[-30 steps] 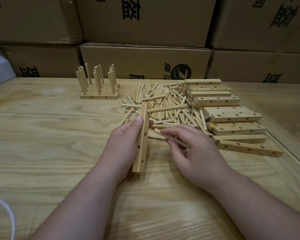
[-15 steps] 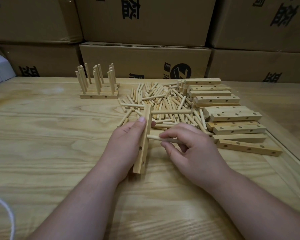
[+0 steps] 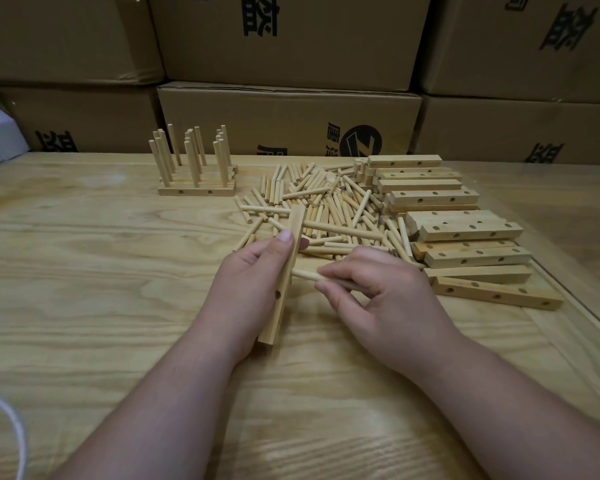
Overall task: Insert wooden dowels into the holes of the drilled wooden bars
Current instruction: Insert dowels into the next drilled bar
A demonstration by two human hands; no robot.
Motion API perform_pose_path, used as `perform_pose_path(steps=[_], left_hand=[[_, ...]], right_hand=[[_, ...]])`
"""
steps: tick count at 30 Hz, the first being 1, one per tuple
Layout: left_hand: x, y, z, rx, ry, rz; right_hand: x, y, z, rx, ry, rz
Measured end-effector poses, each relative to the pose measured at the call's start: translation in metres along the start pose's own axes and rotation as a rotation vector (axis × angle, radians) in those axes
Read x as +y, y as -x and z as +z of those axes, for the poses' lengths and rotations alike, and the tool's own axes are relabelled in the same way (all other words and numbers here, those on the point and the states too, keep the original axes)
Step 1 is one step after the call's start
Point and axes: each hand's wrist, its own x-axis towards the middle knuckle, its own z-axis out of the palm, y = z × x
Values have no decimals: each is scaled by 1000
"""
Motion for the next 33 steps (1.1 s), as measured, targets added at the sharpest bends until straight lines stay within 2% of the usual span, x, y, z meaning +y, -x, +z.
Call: perform_pose_path(steps=[6, 13, 20, 23, 26, 29, 33], left_hand=[[-2, -1, 1, -5, -21, 20], [-1, 2, 1, -19, -46, 62], [2, 3, -1, -67, 23, 29], [2, 0, -2, -18, 33, 14], [-1, -6, -5, 102, 116, -18], [-4, -14, -10, 161, 364, -119], [-5, -18, -12, 165, 516, -139]], right_hand=[[-3, 0, 1, -26, 13, 44], [-10, 1, 5, 29, -5, 46], [-8, 2, 5, 5, -79, 133], [-7, 3, 4, -5, -170, 196], [-6, 1, 1, -3, -266, 292], [-1, 1, 0, 3, -152, 293], [6, -1, 6, -263, 125, 336]])
